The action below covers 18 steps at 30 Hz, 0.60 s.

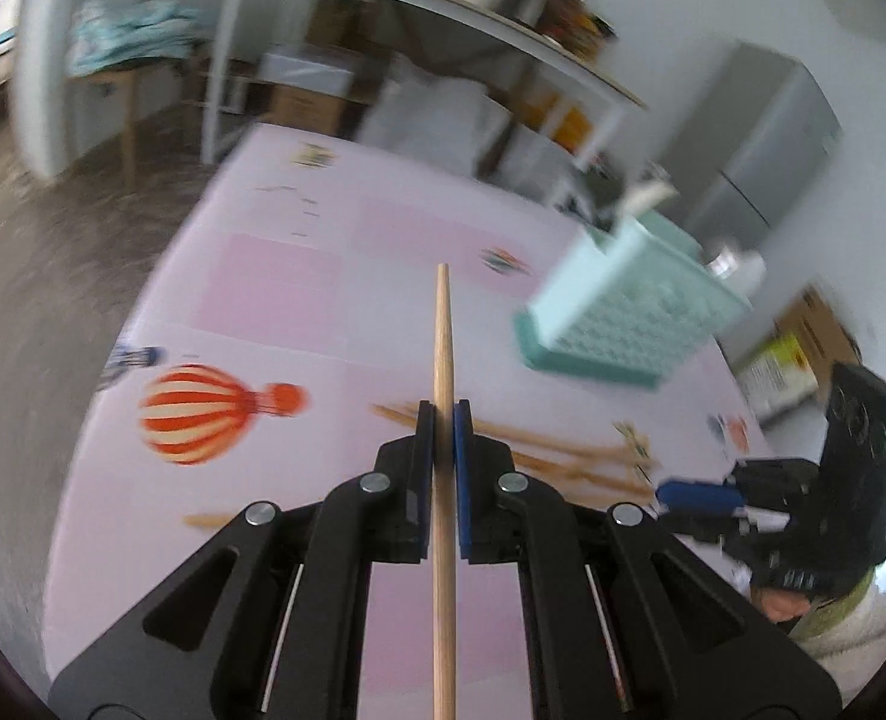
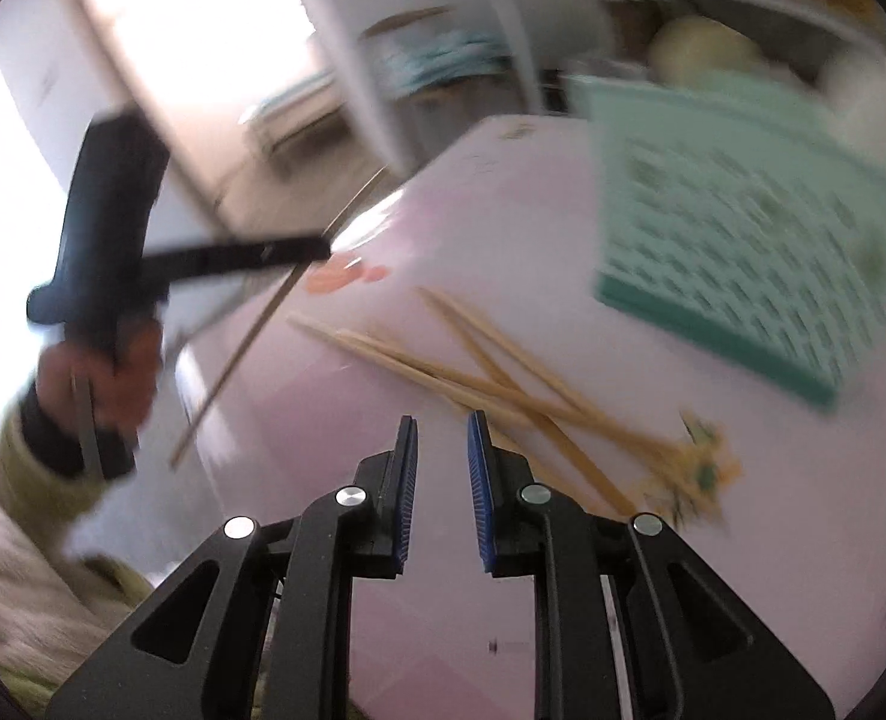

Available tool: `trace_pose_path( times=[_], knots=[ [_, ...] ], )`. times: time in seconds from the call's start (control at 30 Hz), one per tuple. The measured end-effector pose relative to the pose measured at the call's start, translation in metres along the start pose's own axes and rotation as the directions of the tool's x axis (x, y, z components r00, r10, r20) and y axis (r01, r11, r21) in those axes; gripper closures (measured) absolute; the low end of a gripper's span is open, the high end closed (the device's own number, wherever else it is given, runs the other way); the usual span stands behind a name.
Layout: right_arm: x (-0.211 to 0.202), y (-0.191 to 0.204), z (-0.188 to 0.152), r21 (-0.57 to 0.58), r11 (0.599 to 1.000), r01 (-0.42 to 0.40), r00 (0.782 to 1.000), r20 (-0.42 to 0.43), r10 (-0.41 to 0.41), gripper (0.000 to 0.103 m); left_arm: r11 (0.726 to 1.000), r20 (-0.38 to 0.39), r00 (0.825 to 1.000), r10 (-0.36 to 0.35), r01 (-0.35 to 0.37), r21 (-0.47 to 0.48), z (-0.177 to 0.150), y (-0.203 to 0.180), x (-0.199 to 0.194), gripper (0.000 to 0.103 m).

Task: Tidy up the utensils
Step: 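Carry the chopstick toward the holder with the left gripper while the right gripper grasps another chopstick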

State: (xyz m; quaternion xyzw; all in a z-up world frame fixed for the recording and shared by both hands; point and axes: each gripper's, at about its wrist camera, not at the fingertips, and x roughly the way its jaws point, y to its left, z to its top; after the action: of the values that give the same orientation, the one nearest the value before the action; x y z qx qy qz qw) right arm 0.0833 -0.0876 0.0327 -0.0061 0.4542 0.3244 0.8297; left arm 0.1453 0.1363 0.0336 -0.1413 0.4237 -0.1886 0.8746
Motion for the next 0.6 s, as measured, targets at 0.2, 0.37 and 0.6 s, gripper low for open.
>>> trace_pose_path(
  times=[0.2,0.37,0.6],
  knots=[
    [0.045,0.038,0.018,-0.294,0.955,-0.043,0.996,-0.086,0.018,0.085,0.992,0.056,0.996,0.064,-0.057,-0.112,0.001,0.036,-0.018,0.098],
    [0.074,0.060,0.026,-0.463,0.885,-0.056,0.994,-0.111,0.005,0.086,0.985,0.072,0.991,0.109,-0.098,-0.144,-0.003,0.052,-0.028,0.098],
    [0.104,0.078,0.029,-0.576,0.816,-0.045,0.991,-0.129,-0.037,0.086,0.977,0.081,0.987,0.136,-0.121,-0.175,-0.005,0.066,-0.034,0.098]
  ],
)
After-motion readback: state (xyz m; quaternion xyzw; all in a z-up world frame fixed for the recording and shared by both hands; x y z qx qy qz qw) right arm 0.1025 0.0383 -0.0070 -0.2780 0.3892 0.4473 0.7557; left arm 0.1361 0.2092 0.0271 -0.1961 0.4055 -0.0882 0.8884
